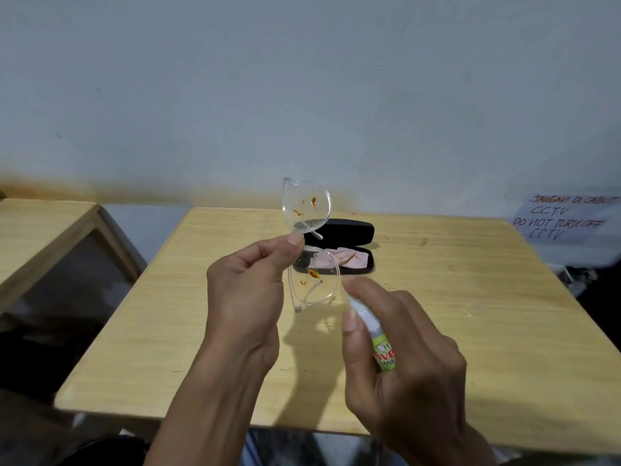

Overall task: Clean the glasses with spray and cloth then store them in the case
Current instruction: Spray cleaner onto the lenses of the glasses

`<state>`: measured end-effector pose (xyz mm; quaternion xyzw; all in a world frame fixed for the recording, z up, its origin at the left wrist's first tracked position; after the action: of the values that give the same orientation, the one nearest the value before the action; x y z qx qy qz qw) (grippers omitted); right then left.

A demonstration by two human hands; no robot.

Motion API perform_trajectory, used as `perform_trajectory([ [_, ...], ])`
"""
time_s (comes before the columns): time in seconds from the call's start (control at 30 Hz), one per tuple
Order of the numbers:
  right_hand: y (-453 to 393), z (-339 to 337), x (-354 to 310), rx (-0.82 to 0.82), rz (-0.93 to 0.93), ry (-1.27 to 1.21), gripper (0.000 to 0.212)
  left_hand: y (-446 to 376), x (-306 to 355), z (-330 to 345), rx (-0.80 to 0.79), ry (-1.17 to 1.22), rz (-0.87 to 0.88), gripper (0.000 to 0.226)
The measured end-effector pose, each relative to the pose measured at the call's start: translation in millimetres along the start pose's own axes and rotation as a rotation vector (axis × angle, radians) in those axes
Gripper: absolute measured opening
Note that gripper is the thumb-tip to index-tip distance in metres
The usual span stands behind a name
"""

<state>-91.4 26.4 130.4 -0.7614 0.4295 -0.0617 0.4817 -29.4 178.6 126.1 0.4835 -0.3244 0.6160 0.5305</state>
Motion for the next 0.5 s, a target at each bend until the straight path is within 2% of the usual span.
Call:
perform_trajectory([
  [0.3,0.6,1.0,4.2,0.033,-0.016,0.026,0.02,4.6,5.0,5.8,-0.005,-0.034,0.008,0.004],
  [0.5,-0.2,-3.8,2.6,0.06,-0.014,-0.012,0.025,5.4,3.7,9.3,-0.009,-0.043,-0.002,0.008],
])
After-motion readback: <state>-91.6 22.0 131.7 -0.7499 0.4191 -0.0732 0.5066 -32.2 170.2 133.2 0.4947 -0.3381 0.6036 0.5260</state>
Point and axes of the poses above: each hand's wrist, its own y-axis away from the middle knuckle, its own z-axis out of the palm, x = y × z, the point moved 6 cm from there along -y, towards the middle knuckle, and after that the axes turned 10 degrees about -x, right-handed, at the moved point
